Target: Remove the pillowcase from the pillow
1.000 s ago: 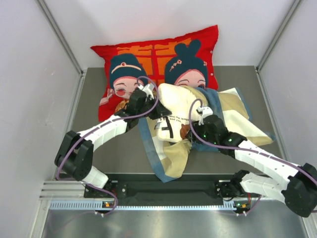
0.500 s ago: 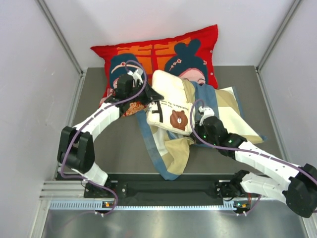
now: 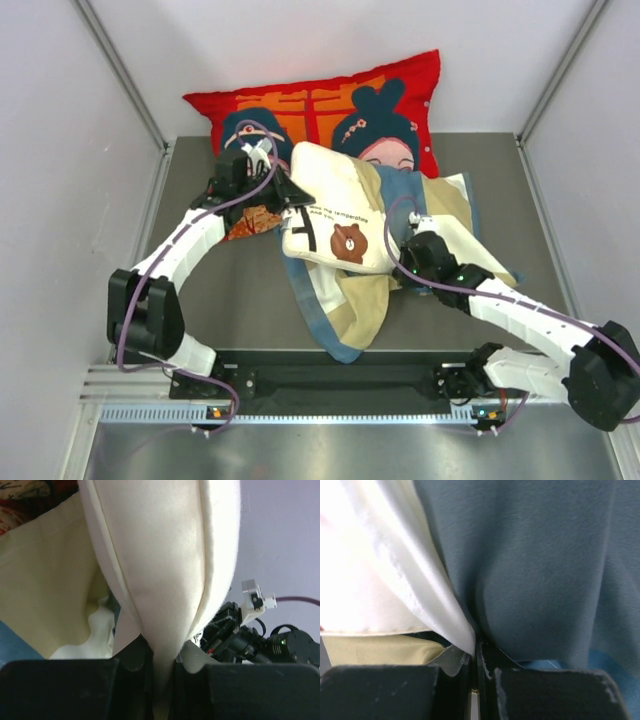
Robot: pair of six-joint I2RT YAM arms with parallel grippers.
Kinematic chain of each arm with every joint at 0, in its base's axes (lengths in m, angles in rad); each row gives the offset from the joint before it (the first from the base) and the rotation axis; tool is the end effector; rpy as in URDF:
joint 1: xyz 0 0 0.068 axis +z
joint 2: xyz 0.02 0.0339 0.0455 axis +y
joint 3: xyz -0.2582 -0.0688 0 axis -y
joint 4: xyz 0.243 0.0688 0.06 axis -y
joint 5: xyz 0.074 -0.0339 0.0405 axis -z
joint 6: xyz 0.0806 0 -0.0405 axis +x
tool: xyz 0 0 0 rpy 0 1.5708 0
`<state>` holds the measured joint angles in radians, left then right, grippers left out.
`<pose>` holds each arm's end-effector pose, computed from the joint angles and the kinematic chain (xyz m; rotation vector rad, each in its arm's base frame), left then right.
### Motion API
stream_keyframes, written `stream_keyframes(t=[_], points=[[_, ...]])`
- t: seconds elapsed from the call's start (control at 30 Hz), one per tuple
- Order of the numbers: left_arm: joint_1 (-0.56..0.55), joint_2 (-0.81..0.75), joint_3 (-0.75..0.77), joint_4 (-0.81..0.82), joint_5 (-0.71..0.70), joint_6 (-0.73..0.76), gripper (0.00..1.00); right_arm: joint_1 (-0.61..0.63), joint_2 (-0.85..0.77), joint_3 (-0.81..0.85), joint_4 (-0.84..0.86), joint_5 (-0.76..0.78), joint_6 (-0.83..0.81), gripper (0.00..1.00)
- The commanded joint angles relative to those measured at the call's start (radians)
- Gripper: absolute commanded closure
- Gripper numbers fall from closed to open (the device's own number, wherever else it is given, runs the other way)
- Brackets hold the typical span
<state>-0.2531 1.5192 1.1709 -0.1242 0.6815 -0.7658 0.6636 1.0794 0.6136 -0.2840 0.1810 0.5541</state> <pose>0.3525 -0.1436 0.2827 -0.0936 2.1921 -1.3037 0.2094 0.1453 0.1812 -0.0358 2.3406 0.4081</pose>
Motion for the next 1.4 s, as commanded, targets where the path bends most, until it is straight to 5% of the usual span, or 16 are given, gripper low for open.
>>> stream_keyframes(t=[0.0,0.2,0.3,0.33,0.43,0.53,0.87,1.37], points=[[0.060,-0.157,0.012,0.083,-0.020,0.045,1.00,-0.048,0.022,0.043,-0.090,0.071,-0.026,1.00],[0.026,-0.217,-0.103,0.049,-0.040,0.120,1.00,-0.050,0.004,0.097,-0.084,0.038,-0.123,0.94],[-0.043,-0.225,-0.146,-0.014,-0.138,0.178,1.00,-0.050,-0.048,0.124,-0.106,0.035,-0.183,0.70],[-0.063,-0.223,-0.172,-0.023,-0.160,0.183,1.00,-0.050,-0.064,0.136,-0.116,0.031,-0.197,0.52],[-0.159,-0.212,-0.229,-0.026,-0.249,0.183,1.00,-0.050,-0.142,0.213,-0.156,-0.049,-0.264,0.18],[-0.216,-0.197,-0.263,-0.025,-0.306,0.192,1.00,-0.050,-0.191,0.277,-0.161,-0.120,-0.310,0.03],[-0.422,-0.211,-0.327,-0.005,-0.401,0.195,1.00,-0.053,-0.020,0.502,-0.046,-0.126,-0.396,0.00],[-0.489,-0.346,-0.444,0.008,-0.378,0.177,1.00,-0.170,0.444,0.537,0.276,-0.242,-0.387,0.00]])
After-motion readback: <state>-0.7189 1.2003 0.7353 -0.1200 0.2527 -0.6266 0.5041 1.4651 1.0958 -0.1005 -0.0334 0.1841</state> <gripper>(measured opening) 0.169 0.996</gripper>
